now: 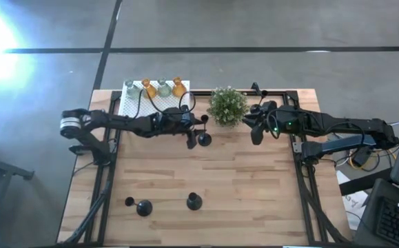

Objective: Pick & Place candle stick holders
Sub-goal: Put the top large black candle holder on the shelf

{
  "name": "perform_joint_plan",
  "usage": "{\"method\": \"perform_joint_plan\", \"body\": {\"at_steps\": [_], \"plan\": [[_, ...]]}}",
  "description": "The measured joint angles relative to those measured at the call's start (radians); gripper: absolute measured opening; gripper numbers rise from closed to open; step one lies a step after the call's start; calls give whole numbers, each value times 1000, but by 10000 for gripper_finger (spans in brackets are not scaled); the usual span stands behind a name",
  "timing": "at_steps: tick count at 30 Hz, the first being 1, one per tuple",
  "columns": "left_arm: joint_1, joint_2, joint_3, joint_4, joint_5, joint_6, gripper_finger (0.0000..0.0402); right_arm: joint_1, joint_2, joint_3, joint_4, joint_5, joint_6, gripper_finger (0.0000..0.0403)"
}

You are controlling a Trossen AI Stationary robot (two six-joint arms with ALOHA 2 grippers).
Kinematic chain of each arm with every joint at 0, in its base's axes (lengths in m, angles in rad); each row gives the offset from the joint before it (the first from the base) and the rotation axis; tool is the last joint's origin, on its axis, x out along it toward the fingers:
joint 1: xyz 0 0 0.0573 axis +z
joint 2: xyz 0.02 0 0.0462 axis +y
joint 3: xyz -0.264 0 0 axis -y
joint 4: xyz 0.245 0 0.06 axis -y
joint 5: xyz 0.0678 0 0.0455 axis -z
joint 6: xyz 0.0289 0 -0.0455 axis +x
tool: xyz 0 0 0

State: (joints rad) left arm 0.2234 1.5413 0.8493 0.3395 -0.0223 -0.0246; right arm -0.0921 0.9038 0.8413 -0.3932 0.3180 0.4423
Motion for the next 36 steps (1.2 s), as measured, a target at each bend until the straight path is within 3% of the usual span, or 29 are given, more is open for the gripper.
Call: {"method": "perform_joint_plan", "body": {"at_steps": [8, 11, 16, 20, 27, 36], "plan": [[17, 27, 20, 59, -3, -1, 155, 0, 1, 0, 0, 0, 0, 84], [20, 31, 25, 53, 2, -1, 117, 0, 1, 0, 0, 0, 0, 87], [20, 28, 28, 54, 17, 4, 21, 0, 1, 0, 0, 0, 0, 91], [20, 6, 36, 33, 25, -14, 18, -1, 1, 0, 0, 0, 0, 86], [24, -91, 176, -147, 24, 23, 18, -1, 1, 0, -7, -1, 0, 72], [52, -139, 479, -574, 2, 56, 18, 0, 1, 0, -23, -1, 3, 75]]}}
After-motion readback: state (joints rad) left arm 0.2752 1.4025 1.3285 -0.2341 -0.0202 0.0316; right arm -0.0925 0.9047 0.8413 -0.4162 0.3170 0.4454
